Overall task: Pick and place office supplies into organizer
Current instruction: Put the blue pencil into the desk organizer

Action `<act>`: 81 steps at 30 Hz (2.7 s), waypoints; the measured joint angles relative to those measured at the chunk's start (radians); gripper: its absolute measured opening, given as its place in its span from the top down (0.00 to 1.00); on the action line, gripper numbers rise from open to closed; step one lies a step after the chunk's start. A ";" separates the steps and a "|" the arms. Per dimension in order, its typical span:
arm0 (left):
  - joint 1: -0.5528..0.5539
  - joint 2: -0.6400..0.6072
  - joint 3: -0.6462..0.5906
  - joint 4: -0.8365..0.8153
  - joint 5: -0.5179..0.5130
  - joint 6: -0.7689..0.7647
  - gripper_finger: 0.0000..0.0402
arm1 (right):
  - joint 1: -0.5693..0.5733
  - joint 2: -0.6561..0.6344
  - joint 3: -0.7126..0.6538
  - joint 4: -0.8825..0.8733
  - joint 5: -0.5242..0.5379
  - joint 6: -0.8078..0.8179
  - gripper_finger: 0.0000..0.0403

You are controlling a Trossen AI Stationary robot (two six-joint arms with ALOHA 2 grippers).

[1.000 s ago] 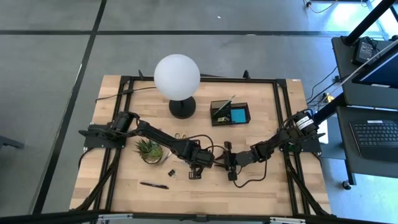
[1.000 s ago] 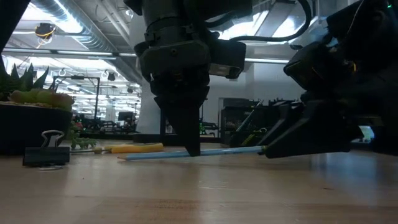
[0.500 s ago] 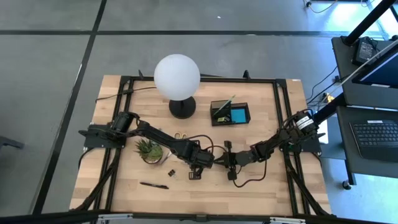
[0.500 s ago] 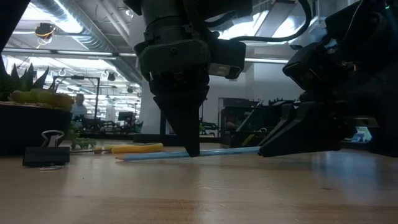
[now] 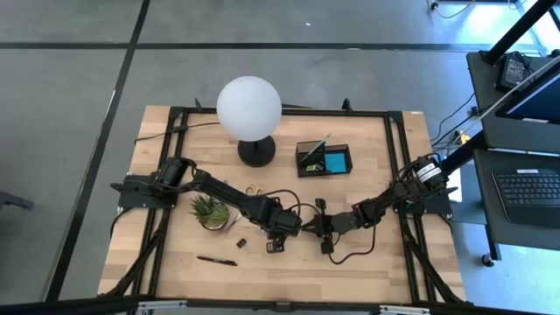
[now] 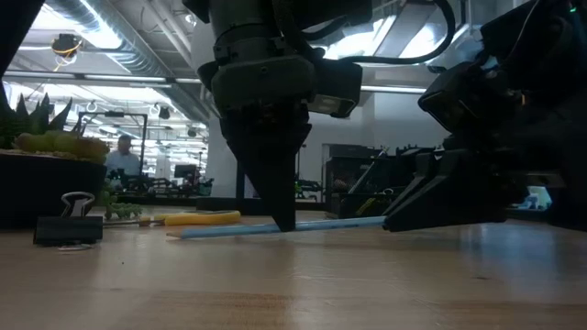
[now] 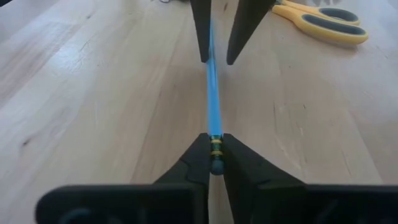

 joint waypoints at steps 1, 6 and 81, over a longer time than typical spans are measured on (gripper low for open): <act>0.000 0.000 0.000 0.000 0.000 0.000 0.76 | 0.000 0.000 0.000 0.000 0.000 0.000 0.91; 0.000 0.000 0.000 0.000 0.028 0.002 0.69 | 0.000 0.000 0.000 0.000 0.000 0.000 0.92; -0.031 -0.290 -0.125 0.001 -0.113 0.106 0.73 | 0.000 -0.231 0.000 -0.369 0.170 -0.131 0.91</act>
